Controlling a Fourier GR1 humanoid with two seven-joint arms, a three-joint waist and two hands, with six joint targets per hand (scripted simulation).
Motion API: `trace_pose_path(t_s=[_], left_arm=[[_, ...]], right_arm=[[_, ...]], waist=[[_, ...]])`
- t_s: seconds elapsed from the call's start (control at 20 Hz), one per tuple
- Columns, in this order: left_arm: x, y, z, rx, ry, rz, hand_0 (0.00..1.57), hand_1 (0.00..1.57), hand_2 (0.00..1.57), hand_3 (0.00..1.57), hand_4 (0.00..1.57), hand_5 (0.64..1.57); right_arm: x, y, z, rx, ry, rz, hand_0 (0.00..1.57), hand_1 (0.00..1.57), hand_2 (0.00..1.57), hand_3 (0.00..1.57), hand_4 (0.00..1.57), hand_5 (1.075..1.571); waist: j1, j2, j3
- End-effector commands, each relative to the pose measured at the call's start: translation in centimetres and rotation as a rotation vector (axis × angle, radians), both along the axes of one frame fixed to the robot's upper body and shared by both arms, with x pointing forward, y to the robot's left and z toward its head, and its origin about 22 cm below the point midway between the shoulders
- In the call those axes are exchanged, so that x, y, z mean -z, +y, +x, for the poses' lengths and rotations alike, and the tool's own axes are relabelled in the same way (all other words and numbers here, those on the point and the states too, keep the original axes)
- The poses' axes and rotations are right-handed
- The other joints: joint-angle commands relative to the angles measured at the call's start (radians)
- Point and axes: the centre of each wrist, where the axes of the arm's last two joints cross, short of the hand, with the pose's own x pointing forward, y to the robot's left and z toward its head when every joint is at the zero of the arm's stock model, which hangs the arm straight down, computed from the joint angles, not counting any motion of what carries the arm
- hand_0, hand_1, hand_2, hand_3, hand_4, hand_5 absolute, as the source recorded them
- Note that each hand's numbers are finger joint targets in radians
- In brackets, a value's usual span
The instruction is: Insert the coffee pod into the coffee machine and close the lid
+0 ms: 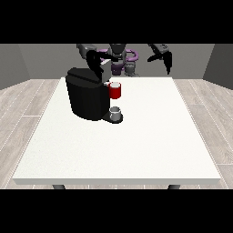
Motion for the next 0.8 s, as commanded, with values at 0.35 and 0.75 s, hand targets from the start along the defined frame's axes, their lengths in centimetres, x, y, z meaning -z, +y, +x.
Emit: trace_pose_path(t_s=[0.35,0.75], left_arm=[[-1.1,-0.1,1.3,0.053,-0.052,-0.016,0.00,0.00,0.00,0.00,0.44,1.571],[-3.0,-2.7,2.6,0.149,-0.103,-0.038,0.00,0.00,0.00,0.00,0.44,1.571]], right_arm=[[-5.4,5.4,-0.3,-0.081,-0.219,-0.111,0.00,0.00,0.00,0.00,0.22,1.571],[-9.8,4.7,-0.4,-0.027,-0.245,-0.139,0.00,0.00,0.00,0.00,0.10,1.571]], waist=[[0.117,0.043,-0.0105],[0.215,0.102,-0.0097]])
